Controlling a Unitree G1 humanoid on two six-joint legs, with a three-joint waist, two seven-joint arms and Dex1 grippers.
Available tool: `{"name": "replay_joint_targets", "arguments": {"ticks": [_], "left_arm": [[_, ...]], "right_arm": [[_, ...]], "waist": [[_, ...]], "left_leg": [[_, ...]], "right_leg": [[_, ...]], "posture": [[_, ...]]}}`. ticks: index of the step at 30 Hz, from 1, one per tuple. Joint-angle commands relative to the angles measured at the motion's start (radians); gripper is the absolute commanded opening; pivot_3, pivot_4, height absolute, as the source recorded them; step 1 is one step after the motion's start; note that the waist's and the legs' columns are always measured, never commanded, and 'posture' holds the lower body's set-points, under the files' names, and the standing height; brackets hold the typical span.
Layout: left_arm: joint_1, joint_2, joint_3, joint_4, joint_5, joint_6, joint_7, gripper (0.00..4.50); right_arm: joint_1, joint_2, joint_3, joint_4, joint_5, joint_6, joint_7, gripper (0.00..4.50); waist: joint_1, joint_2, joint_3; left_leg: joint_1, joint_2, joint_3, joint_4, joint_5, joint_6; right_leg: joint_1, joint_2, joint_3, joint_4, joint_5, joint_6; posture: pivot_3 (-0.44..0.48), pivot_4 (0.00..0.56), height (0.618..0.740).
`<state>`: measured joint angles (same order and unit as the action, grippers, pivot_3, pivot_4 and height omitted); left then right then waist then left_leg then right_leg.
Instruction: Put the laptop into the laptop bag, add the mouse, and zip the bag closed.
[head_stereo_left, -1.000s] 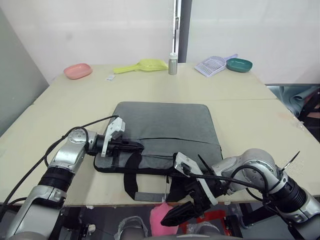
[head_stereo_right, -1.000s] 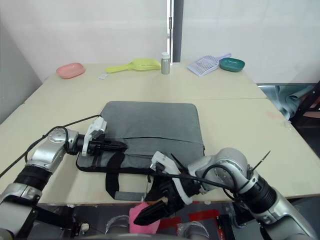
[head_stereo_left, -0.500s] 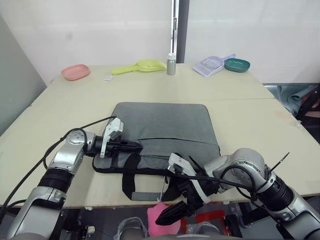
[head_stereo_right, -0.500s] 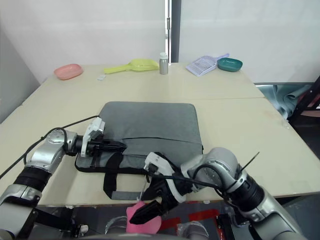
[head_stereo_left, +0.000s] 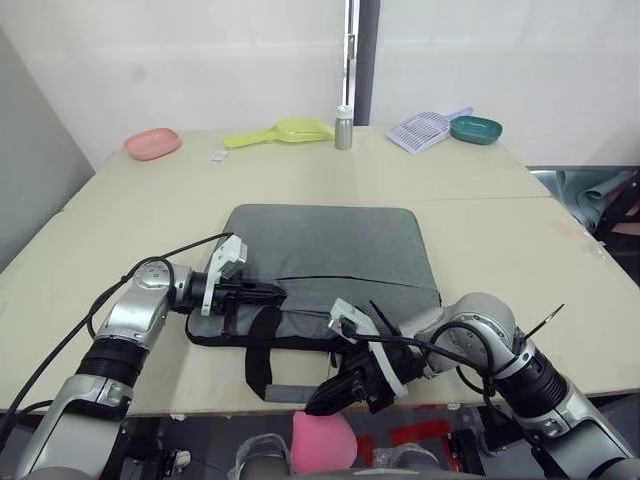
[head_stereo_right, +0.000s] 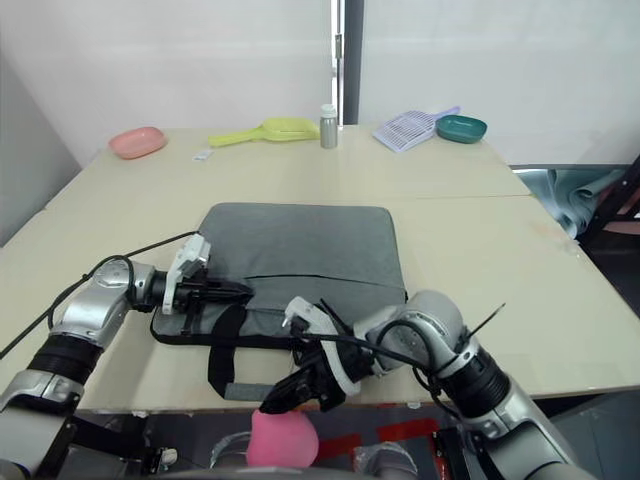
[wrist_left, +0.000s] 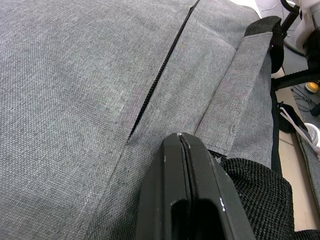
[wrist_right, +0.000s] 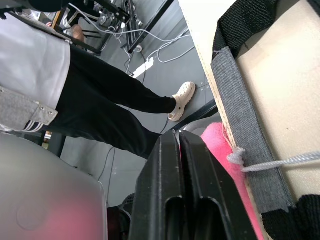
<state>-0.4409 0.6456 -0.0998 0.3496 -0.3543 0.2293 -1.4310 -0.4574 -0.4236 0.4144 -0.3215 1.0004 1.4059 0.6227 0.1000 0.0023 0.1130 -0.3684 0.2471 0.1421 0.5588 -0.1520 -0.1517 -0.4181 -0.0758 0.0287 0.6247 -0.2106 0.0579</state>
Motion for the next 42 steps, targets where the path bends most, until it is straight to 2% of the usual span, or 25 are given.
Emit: {"name": "replay_joint_targets", "arguments": {"ticks": [1,6,13,16,21,25,27,31,36,42], "left_arm": [[0.025,-0.011,-0.026,0.019,0.04,0.018,0.03,0.0],[0.033,-0.012,-0.021,0.007,0.036,0.027,0.036,0.0],[0.072,0.015,-0.013,-0.06,0.026,0.056,0.039,0.0],[0.092,0.034,0.002,-0.098,0.018,0.08,0.04,0.0],[0.115,0.06,0.025,-0.133,0.003,0.103,0.049,0.0],[0.13,0.065,0.032,-0.147,-0.004,0.118,0.057,0.0],[0.139,0.068,0.03,-0.152,-0.001,0.114,0.061,0.0],[0.144,0.069,0.034,-0.161,-0.005,0.122,0.074,0.0],[0.157,0.071,0.04,-0.18,-0.012,0.13,0.09,0.0],[0.176,0.079,0.044,-0.21,-0.019,0.145,0.098,0.0]], "right_arm": [[0.005,-0.001,-0.09,-0.053,0.081,0.03,0.031,0.05],[0.016,-0.024,-0.177,-0.094,0.109,0.036,0.008,0.05],[0.107,0.003,-0.163,-0.119,0.026,-0.051,-0.044,0.05],[0.141,-0.051,-0.169,-0.189,0.076,-0.006,-0.015,0.84],[0.196,-0.133,-0.189,-0.297,0.154,0.051,-0.026,2.57],[0.213,-0.132,-0.19,-0.318,0.199,0.088,-0.067,4.0],[0.216,-0.111,-0.173,-0.317,0.206,0.104,-0.095,4.47],[0.214,-0.046,-0.13,-0.299,0.211,0.151,-0.164,4.47],[0.167,0.011,-0.054,-0.239,0.124,0.18,-0.216,4.47],[0.166,-0.051,-0.04,-0.263,0.097,0.205,-0.193,4.47]], "waist": [[0.002,0.0,0.0],[0.004,0.0,0.0],[0.002,0.0,0.0],[-0.001,0.0,0.0],[-0.006,0.0,0.0],[-0.008,0.001,0.0],[-0.008,0.001,0.0],[-0.009,0.001,0.0],[-0.01,0.001,0.0],[-0.008,0.001,0.0]], "left_leg": [[0.0,0.0,0.0,0.0,0.0,0.0],[0.0,0.0,0.0,0.0,0.0,0.0],[0.0,0.0,0.0,-0.002,0.0,0.0],[0.0,0.0,0.0,-0.003,0.0,0.0],[0.0,0.0,0.001,-0.009,0.0,-0.001],[0.0,0.001,0.001,-0.01,0.0,-0.001],[0.0,0.001,0.001,-0.01,0.0,-0.001],[0.0,0.001,0.002,-0.01,0.0,-0.001],[0.0,0.001,0.002,-0.01,0.0,-0.002],[0.0,0.001,0.001,-0.01,0.0,-0.002]], "right_leg": [[0.0,0.0,0.0,0.0,0.0,0.0],[0.0,0.0,0.0,0.0,0.0,0.0],[0.0,0.0,0.0,-0.002,0.0,0.0],[-0.001,0.0,0.0,-0.005,0.0,0.0],[0.0,0.001,-0.001,-0.009,0.0,0.0],[-0.001,0.002,-0.001,-0.009,-0.001,0.0],[-0.001,0.002,-0.001,-0.009,-0.001,0.0],[-0.001,0.002,-0.001,-0.009,-0.001,0.0],[-0.001,0.002,-0.001,-0.009,-0.001,0.0],[-0.001,0.002,-0.001,-0.01,-0.001,0.0]], "posture": [[0.0,0.15,0.74],[0.0,0.15,0.74],[0.0,0.15,0.74],[0.0,0.15,0.74],[0.0,0.15,0.74],[0.0,0.15,0.74],[0.0,0.15,0.74],[0.0,0.15,0.74],[0.0,0.15,0.74],[0.0,0.15,0.74]]}}
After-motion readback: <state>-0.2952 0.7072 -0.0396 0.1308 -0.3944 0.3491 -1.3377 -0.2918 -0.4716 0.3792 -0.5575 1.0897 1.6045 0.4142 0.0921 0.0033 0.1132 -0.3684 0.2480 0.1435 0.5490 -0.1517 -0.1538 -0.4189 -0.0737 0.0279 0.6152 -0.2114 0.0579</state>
